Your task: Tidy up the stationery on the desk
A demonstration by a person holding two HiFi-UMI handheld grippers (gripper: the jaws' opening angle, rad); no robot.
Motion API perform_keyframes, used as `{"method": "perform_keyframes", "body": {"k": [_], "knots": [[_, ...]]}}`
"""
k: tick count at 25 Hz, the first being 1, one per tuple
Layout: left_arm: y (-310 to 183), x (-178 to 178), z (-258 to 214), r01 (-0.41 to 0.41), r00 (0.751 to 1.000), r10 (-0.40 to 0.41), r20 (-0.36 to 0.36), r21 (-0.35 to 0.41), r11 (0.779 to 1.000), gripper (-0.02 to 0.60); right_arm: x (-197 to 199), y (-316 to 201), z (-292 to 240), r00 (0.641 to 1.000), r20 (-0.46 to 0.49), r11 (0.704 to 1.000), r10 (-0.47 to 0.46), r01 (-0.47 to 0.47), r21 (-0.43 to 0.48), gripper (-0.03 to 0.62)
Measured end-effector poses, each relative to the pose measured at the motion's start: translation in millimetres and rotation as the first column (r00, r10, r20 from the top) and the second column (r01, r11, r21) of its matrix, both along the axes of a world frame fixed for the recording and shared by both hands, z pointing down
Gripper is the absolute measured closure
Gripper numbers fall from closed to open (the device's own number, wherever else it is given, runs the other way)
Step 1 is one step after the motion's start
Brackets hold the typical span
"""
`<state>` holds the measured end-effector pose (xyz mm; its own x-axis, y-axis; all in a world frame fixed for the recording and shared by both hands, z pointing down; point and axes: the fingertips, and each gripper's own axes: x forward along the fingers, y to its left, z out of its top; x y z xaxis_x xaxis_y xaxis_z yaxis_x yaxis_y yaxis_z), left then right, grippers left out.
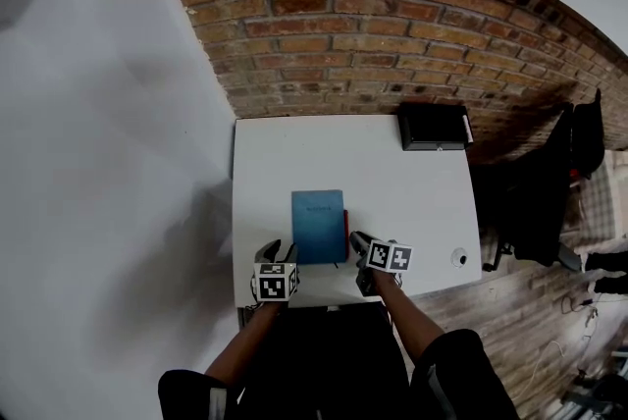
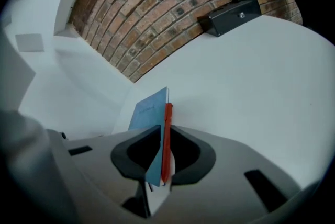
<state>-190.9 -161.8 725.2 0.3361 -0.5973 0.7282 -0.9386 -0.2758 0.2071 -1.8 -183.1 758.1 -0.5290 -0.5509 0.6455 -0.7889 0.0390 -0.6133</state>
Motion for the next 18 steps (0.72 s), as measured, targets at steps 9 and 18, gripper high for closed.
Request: {"method": "perform_keyframes", "body": {"k": [9,18], "knots": [[-0.6,27.1,-16.6,-0.110,0.992,0.115,-0.050,0.087,0.990,0.510,4.4,17.6,-31.5,0.982,-0.188,0.990,0.032,-0.005,0.142,0.530],[27.6,52.7,-23.0,-0.183,0.980,0.192,-0.050,0.146,0.972,0.563,15.2,40.7,-54.9,0.942,-0.329,0.972,0.066,0.013,0.233,0.569]]}}
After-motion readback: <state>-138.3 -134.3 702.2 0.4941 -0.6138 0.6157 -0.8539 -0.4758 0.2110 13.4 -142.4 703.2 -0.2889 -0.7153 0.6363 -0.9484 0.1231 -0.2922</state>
